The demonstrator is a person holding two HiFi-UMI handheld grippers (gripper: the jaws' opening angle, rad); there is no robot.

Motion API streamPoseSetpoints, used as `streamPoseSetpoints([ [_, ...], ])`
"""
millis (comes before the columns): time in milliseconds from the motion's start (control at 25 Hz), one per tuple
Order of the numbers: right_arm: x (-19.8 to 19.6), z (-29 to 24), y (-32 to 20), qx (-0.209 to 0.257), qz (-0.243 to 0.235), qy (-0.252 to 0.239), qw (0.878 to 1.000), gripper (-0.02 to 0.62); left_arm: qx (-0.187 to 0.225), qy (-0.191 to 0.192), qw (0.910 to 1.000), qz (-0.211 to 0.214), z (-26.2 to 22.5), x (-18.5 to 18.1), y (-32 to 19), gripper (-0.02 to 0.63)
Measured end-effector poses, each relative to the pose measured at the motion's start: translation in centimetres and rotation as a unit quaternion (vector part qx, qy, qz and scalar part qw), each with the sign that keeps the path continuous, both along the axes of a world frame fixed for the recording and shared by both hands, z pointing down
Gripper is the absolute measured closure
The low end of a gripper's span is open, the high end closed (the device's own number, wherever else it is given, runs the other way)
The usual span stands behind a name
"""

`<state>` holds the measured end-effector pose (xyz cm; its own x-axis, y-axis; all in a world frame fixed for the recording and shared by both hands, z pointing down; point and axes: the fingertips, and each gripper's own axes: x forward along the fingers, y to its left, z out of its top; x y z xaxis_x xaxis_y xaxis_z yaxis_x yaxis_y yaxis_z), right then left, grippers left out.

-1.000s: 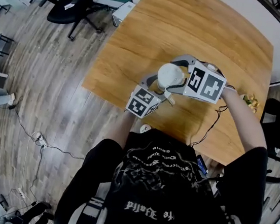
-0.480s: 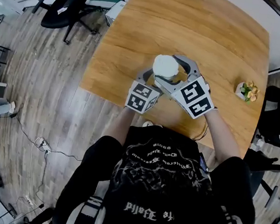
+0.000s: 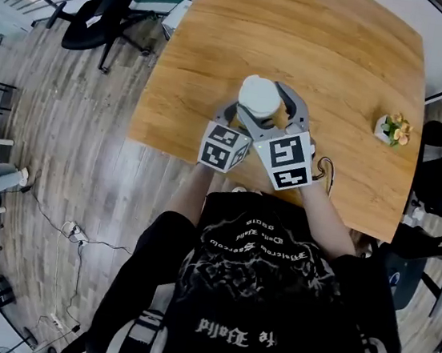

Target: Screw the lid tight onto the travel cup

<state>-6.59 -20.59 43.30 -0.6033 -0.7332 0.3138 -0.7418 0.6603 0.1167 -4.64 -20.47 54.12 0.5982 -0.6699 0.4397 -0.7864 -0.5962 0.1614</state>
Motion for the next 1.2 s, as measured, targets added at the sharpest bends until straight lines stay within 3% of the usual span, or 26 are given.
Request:
streamPoseSetpoints([
  [120, -0.1, 0.0, 0.7, 0.002, -0.029, -0.005, 1.0, 0.221, -0.001, 0.0, 1.0, 0.006, 0.0, 0.1, 0.1, 0.219],
  [240, -0.2, -0.8, 1.2, -0.02, -0.082, -0.029, 0.996, 0.169, -0.005, 0.0, 1.0, 0.007, 0.1, 0.0, 0.0, 0.221],
  [360, 0.3, -2.2, 1.5, -0.021, -0.148, -0.037, 0.988, 0.163, -0.006, -0.005, 0.9999, 0.015, 0.2, 0.1, 0.0, 0.222],
  [600, 0.9, -3.1, 2.1, -0.025, -0.332, 0.022, 0.943, 0.164, -0.011, -0.008, 0.9994, 0.032, 0.6, 0.5, -0.3, 0.222],
  [880, 1.8, -2.7, -0.5, -0.013, -0.479, 0.18, 0.859, 0.13, -0.029, -0.01, 0.9975, 0.063, 0.1, 0.9, -1.0, 0.222],
  [960, 1.7, -2.2, -0.7, -0.006, -0.521, 0.227, 0.823, 0.118, -0.036, -0.011, 0.9965, 0.075, 0.0, 0.7, -0.9, 0.222],
  [1200, 1.4, 0.0, -1.0, 0.039, -0.624, 0.346, 0.699, 0.103, -0.037, -0.023, 0.9952, 0.087, 0.3, 0.7, -1.4, 0.222],
])
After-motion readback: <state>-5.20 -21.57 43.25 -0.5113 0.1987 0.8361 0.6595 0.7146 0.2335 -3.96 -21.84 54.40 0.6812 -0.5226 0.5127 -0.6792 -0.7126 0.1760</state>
